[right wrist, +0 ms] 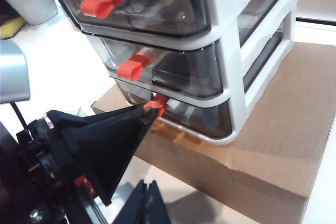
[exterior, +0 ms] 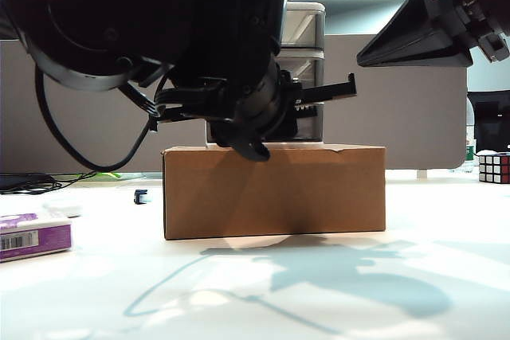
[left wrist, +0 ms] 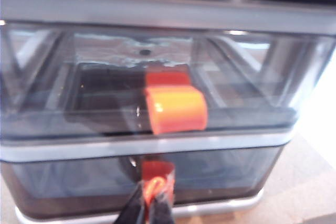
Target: Open the third layer of the drawer on the table, pick up a pack of napkins on the table and put it in, and finally close the drawer.
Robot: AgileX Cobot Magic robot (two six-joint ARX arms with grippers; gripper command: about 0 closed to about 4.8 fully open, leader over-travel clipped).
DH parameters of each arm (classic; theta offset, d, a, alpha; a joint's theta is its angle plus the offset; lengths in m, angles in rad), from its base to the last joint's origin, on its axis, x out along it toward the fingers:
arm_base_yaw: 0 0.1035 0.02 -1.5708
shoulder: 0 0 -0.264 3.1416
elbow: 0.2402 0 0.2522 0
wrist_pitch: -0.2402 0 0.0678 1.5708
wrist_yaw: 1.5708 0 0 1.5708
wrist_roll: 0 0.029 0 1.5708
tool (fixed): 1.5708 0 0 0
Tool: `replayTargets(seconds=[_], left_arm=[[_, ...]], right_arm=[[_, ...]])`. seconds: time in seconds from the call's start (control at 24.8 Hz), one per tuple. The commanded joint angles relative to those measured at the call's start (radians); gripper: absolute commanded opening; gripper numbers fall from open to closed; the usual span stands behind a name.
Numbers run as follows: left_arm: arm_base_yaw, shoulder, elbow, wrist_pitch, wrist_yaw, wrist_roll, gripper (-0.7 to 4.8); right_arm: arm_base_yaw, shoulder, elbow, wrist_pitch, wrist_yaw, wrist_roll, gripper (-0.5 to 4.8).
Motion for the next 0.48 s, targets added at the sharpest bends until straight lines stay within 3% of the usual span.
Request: replayTargets(seconds=[0.04, 0.48], left_arm=[[-0.003, -0.001, 0.008, -0.003, 0.000, 0.001, -0.06], [-0.005, -0.002, 0.008, -0.011, 0.001, -0.001, -0.06]], right_arm=[[0.001, 0.001, 0.006, 0.039, -0.002, -0.003, -0.06], [0.001, 0.171, 0.049, 0.230, -0.062, 0.020, -0.06]])
